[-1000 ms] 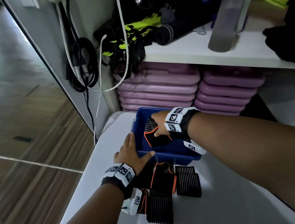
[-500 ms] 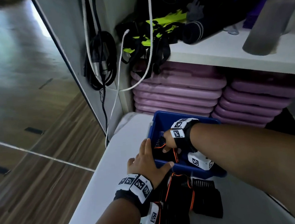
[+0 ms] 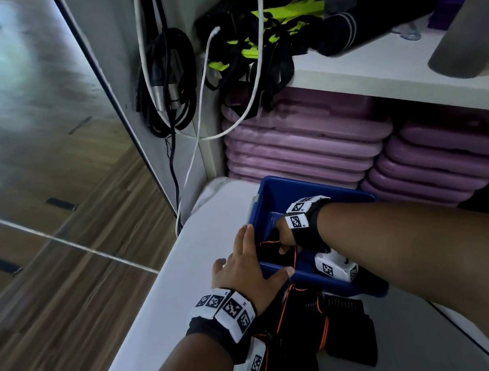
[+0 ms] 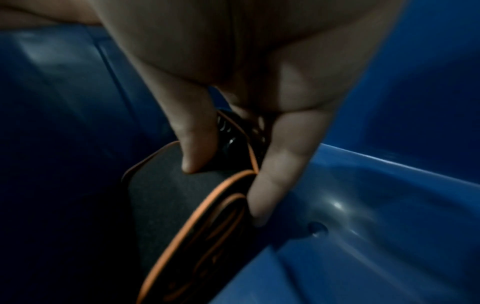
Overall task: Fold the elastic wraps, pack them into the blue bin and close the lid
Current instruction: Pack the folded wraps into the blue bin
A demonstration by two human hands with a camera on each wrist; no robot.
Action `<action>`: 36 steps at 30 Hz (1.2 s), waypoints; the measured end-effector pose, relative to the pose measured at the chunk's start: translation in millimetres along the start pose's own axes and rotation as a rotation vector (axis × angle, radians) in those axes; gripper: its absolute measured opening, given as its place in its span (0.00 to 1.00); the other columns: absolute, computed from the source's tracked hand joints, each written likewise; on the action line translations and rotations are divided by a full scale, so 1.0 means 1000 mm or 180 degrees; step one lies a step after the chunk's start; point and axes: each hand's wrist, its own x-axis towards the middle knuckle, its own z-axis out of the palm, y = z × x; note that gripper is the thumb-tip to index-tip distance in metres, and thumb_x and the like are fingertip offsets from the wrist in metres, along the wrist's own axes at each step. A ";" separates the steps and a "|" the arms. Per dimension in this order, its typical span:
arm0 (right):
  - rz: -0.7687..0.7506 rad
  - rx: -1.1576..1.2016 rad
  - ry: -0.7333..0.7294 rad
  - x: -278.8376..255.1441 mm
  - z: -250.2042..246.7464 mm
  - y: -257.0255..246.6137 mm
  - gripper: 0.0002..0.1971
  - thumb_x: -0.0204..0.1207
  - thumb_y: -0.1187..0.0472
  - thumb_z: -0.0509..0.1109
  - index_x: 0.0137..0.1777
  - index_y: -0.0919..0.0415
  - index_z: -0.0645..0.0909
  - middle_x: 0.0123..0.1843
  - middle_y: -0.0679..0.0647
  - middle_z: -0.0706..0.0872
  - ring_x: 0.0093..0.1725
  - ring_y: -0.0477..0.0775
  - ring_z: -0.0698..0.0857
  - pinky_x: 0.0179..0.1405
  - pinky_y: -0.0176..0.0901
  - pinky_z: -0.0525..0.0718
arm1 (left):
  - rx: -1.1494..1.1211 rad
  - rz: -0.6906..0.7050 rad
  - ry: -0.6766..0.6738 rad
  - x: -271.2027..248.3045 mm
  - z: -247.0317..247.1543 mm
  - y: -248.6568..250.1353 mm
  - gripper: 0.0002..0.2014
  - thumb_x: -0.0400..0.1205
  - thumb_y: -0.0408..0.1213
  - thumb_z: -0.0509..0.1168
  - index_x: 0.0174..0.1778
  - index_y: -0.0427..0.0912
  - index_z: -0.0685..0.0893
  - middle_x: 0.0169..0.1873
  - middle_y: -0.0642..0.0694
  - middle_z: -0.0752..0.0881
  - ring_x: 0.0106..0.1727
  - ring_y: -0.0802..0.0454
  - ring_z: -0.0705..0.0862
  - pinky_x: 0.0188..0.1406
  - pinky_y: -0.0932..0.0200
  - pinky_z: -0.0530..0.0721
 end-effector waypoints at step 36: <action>0.0400 0.2251 0.0795 -0.121 0.212 0.066 0.45 0.57 0.32 0.79 0.71 0.54 0.72 0.68 0.54 0.79 0.63 0.56 0.81 0.63 0.52 0.82 | -0.0562 -0.0315 0.0016 0.005 -0.010 0.018 0.49 0.64 0.61 0.78 0.78 0.48 0.65 0.68 0.48 0.78 0.67 0.48 0.80 0.68 0.47 0.78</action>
